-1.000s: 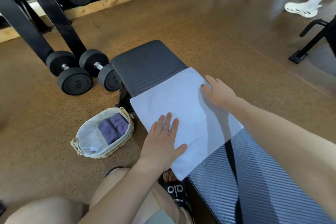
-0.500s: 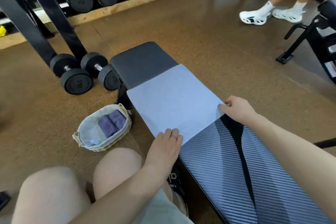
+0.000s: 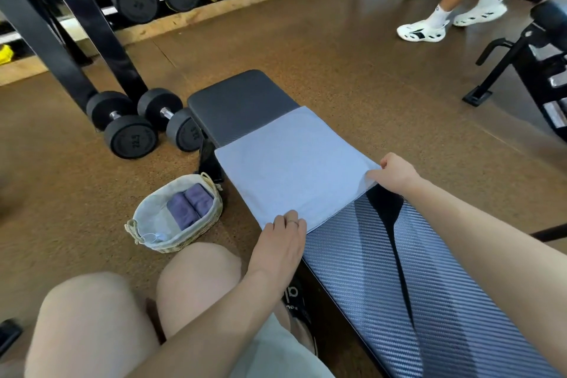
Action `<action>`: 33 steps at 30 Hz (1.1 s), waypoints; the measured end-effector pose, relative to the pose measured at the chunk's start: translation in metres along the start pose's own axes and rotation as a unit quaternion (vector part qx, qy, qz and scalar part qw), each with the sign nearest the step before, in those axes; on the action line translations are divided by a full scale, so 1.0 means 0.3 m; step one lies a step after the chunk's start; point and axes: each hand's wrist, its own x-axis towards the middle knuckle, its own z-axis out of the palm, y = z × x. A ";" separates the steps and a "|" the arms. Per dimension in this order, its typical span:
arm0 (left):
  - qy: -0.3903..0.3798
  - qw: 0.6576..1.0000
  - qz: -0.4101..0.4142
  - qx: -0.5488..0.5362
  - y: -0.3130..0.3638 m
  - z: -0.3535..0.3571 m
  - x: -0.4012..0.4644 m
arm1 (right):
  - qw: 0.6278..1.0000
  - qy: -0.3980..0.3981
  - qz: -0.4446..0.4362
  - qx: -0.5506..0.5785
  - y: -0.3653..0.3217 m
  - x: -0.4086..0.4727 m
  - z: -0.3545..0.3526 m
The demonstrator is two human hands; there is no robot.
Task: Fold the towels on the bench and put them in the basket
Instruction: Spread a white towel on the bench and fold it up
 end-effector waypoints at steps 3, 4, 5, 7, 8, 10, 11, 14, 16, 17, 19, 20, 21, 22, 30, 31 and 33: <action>0.003 1.000 0.002 0.008 -0.010 0.012 -0.008 | 1.000 0.001 0.004 -0.004 0.001 0.007 0.000; 0.002 1.000 0.000 0.011 -0.013 0.012 -0.009 | 1.000 -0.002 0.011 0.003 0.002 0.011 -0.003; 0.001 1.000 -0.004 0.015 -0.014 0.011 -0.008 | 1.000 -0.006 0.019 0.013 0.002 0.013 -0.006; 0.004 1.000 -0.006 0.018 -0.016 0.003 -0.007 | 0.999 -0.002 0.028 0.020 -0.004 0.012 -0.013; 0.004 1.000 -0.005 0.023 -0.017 0.000 -0.007 | 1.000 0.005 0.027 0.013 -0.009 0.013 -0.012; 0.011 0.999 -0.003 0.038 -0.022 -0.004 -0.010 | 1.000 0.019 0.016 -0.009 -0.021 0.012 -0.006; 0.017 0.999 0.001 0.046 -0.024 -0.003 -0.013 | 0.999 0.026 0.012 -0.020 -0.028 0.010 -0.003; 0.029 0.997 0.018 0.063 -0.038 -0.005 -0.021 | 0.999 0.026 0.012 -0.040 -0.042 0.013 0.003; 0.037 0.997 0.030 0.067 -0.047 -0.011 -0.025 | 1.000 0.019 0.018 -0.015 -0.050 0.013 -0.004; 0.040 0.996 0.035 0.071 -0.052 -0.015 -0.028 | 1.000 0.012 0.022 0.015 -0.050 0.013 -0.008; 0.043 0.995 0.046 0.075 -0.066 -0.024 -0.037 | 0.996 0.004 0.019 0.085 -0.045 0.012 -0.017; 0.042 0.995 0.052 0.071 -0.075 -0.028 -0.040 | 0.992 0.003 0.015 0.122 -0.040 0.012 -0.022; 0.038 0.995 0.059 0.065 -0.084 -0.033 -0.041 | 0.987 -0.001 0.010 0.159 -0.036 0.009 -0.029; 0.034 0.996 0.063 0.058 -0.094 -0.038 -0.042 | 0.981 -0.013 0.005 0.191 -0.030 0.007 -0.037; 0.042 0.995 0.081 0.032 -0.128 -0.076 -0.035 | 0.965 -0.077 0.023 0.250 -0.008 -0.022 -0.059; 0.049 0.995 0.079 0.027 -0.128 -0.080 -0.037 | 0.965 -0.070 0.024 0.253 -0.007 -0.023 -0.057; 0.064 0.995 0.076 0.022 -0.130 -0.083 -0.044 | 0.964 -0.064 0.028 0.257 -0.004 -0.024 -0.058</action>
